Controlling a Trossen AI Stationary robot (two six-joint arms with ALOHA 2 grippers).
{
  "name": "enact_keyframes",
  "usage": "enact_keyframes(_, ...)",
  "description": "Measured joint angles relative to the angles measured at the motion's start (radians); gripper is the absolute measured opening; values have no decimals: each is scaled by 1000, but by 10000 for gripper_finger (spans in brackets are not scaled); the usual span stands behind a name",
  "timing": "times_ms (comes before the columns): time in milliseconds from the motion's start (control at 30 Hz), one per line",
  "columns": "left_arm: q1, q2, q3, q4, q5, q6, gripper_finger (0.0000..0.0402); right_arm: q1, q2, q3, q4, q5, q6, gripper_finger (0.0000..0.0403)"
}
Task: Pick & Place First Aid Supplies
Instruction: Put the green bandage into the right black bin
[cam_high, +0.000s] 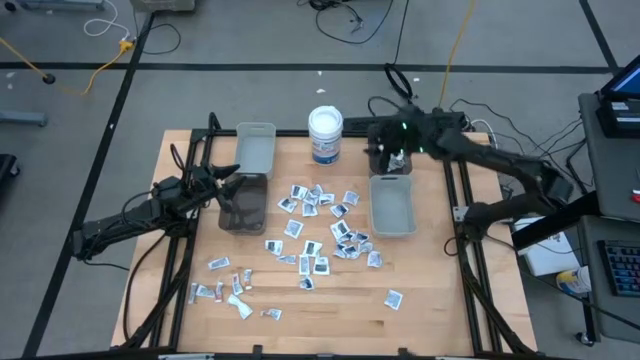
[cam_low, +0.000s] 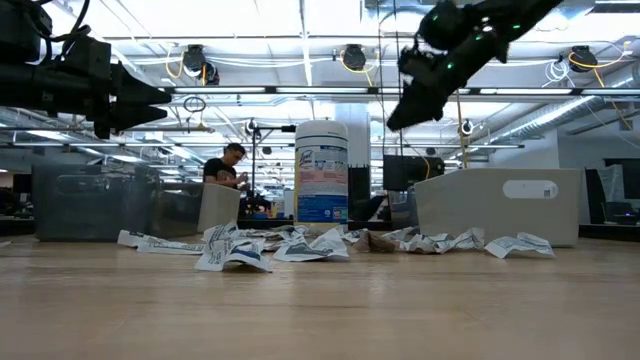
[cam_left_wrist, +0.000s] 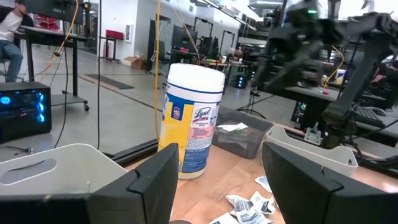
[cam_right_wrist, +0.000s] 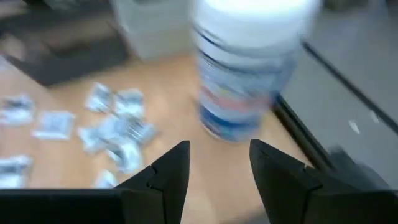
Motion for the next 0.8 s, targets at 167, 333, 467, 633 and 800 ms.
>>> enact_keyframes(167, 0, 0, 0, 0, 0, 0, 237, 153, -98, -167, 271, 3, 115, 169)
enact_keyframes(333, 0, 0, 0, 0, 0, 0, 237, 318, -115, -258, 462, 46, 170, 168)
enact_keyframes(467, 0, 0, 0, 0, 0, 0, 237, 443, -108, -284, 530, 135, 155, 167)
enact_keyframes(633, 0, 0, 0, 0, 0, -25, 237, 558, -109, -287, 567, 228, 148, 167)
enact_keyframes(800, 0, 0, 0, 0, 31, -73, 237, 632, -109, -287, 591, 268, 140, 167)
